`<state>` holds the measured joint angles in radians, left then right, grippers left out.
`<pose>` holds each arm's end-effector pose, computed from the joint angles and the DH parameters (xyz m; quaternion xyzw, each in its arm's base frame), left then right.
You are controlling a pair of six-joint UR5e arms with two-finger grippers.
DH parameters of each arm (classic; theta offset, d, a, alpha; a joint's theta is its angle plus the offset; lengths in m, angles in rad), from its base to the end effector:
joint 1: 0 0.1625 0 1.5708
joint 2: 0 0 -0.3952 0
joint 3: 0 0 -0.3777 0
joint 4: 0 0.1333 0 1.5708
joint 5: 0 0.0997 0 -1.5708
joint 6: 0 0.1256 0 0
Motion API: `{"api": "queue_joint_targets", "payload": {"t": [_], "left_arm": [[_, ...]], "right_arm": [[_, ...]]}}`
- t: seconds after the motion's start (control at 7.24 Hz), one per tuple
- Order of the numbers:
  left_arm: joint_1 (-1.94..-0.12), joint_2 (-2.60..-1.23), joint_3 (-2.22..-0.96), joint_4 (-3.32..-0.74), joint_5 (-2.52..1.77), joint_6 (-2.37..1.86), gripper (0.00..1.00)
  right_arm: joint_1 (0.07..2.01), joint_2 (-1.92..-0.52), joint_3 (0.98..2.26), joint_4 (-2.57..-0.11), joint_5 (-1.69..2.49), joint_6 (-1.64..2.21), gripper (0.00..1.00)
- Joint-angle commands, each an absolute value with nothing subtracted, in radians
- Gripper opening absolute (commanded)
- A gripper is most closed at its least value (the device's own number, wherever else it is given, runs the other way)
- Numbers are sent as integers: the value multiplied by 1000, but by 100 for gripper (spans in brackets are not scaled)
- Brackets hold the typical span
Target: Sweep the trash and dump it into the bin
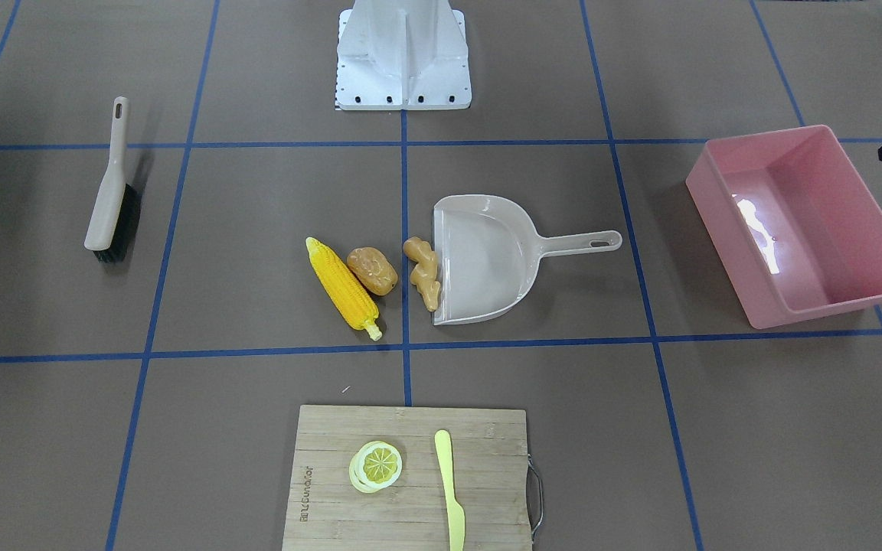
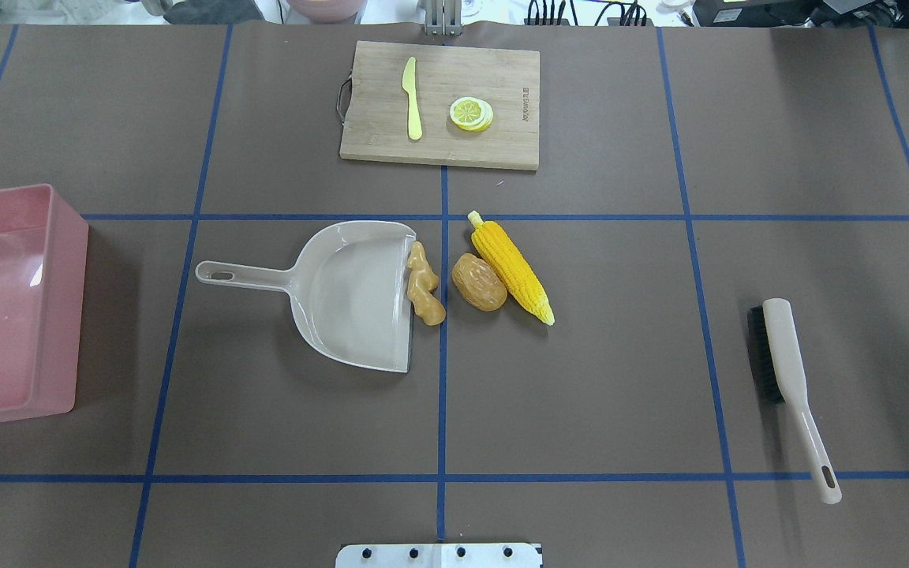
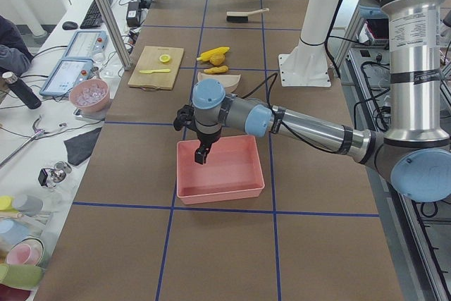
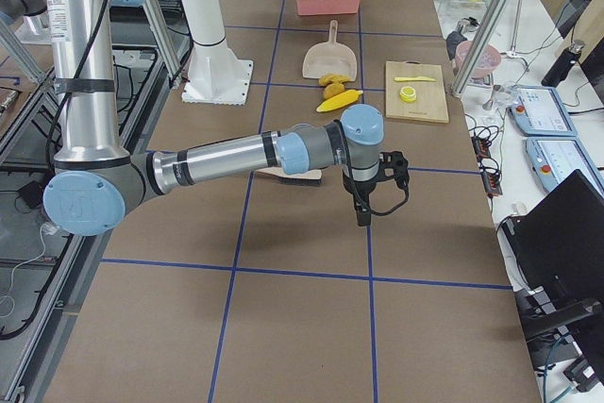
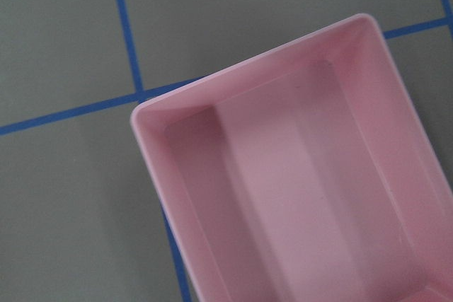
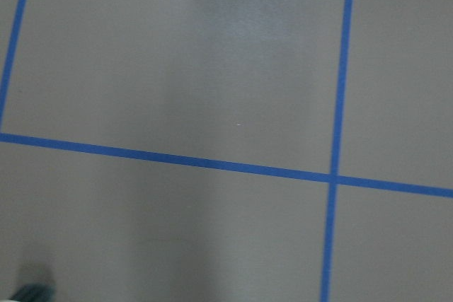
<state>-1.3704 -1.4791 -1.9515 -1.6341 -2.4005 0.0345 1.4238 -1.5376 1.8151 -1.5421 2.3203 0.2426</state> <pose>0.0495 -0.4478 0.4936 0.1269 0.4087 0.1757 0.8865 -0.0259 -0.5008 0.5116 0.0692 -0.3824 -0.0118 0.9213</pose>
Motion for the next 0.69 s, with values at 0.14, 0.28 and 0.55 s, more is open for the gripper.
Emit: {"api": "queue_joint_targets", "payload": {"t": [0.14,0.28,0.55], "left_arm": [[-1180,-1528,-1947,-1877,-2393,35,99],[-1131,-1534,-1947,-1893,-2396,35,99],[-1046,-1537,-1942,-2070,-2343,37,99]], "right_arm": [[1267,-1540,1913,-1539,2419,689,100],[1235,-1564,1948,-1540,2422,689,100],[1162,-1659,1988,-1459,2380,683,100]]}}
